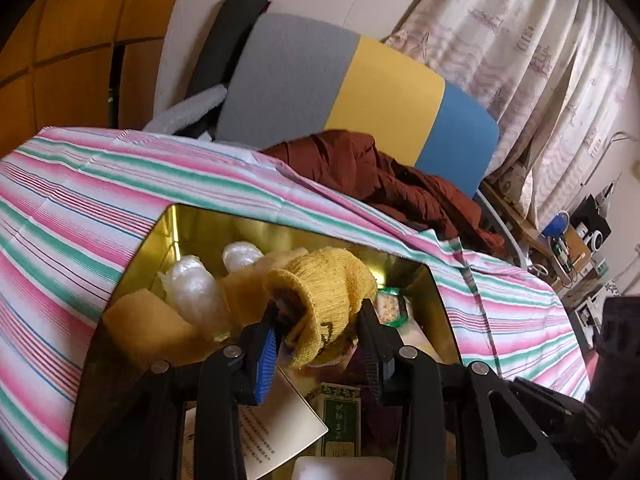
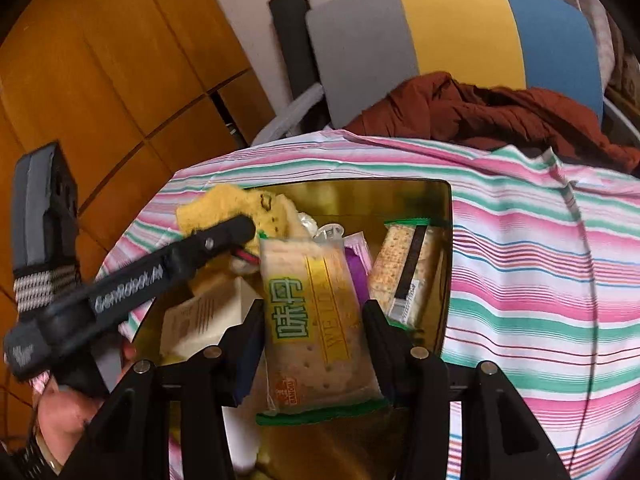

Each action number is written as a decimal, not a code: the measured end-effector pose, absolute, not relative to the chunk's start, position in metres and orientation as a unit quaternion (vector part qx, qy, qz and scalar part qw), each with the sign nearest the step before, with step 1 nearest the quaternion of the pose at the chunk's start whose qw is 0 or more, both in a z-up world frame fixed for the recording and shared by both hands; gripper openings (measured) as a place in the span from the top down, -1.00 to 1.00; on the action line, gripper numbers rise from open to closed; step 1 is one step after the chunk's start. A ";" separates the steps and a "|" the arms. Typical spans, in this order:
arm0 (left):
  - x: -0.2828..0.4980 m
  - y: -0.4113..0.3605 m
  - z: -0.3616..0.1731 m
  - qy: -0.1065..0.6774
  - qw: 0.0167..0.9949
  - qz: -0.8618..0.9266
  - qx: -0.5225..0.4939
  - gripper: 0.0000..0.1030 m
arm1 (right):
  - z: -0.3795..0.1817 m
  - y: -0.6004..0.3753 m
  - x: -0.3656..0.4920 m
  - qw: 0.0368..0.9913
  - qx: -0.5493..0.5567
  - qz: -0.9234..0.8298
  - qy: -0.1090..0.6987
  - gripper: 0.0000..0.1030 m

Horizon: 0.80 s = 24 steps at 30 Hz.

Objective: Organize objects
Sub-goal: 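Carry the cracker packet and yellow glove to the gold tray and release both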

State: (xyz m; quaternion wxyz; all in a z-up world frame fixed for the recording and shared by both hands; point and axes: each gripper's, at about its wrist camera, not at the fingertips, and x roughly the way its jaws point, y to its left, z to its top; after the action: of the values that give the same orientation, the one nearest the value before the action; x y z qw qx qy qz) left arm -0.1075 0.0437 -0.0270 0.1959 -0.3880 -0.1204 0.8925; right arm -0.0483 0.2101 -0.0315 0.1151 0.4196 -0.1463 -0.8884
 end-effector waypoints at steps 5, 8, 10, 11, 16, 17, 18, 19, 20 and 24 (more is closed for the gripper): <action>-0.104 0.045 -0.028 -0.105 0.197 0.895 -0.387 0.28 | -0.022 0.221 -0.041 0.112 0.406 -0.893 -0.157 0.00; -0.105 0.047 -0.031 -0.097 0.195 0.893 -0.393 0.28 | -0.021 0.222 -0.034 0.117 0.411 -0.891 -0.155 0.00; -0.105 0.047 -0.033 -0.095 0.193 0.891 -0.400 0.28 | -0.024 0.220 -0.034 0.120 0.419 -0.887 -0.150 0.00; -0.105 0.048 -0.035 -0.091 0.193 0.889 -0.406 0.27 | -0.025 0.219 -0.033 0.122 0.421 -0.887 -0.148 0.01; -0.098 0.051 -0.042 -0.053 0.186 0.885 -0.424 0.27 | -0.030 0.213 -0.028 0.128 0.427 -0.884 -0.140 0.03; -0.096 0.051 -0.043 -0.050 0.189 0.882 -0.430 0.25 | -0.030 0.212 -0.028 0.127 0.427 -0.885 -0.139 0.03; -0.095 0.048 -0.043 -0.058 0.193 0.879 -0.431 0.22 | -0.029 0.212 -0.027 0.126 0.425 -0.886 -0.137 0.03; -0.094 0.043 -0.038 -0.078 0.194 0.880 -0.426 0.05 | -0.028 0.212 -0.027 0.124 0.423 -0.887 -0.134 0.03; -0.093 0.037 -0.034 -0.095 0.193 0.882 -0.419 -0.29 | -0.028 0.211 -0.027 0.124 0.422 -0.888 -0.133 0.03; -0.084 0.011 -0.002 -0.147 0.157 0.909 -0.358 -0.94 | -0.025 0.211 -0.027 0.121 0.418 -0.890 -0.134 0.03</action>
State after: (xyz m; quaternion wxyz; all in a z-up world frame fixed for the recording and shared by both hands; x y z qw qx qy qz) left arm -0.0844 0.0112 -0.0022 0.1575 -0.3577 -0.1472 0.9086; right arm -0.0266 0.2109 -0.0250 0.1211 0.4184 -0.1341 -0.8901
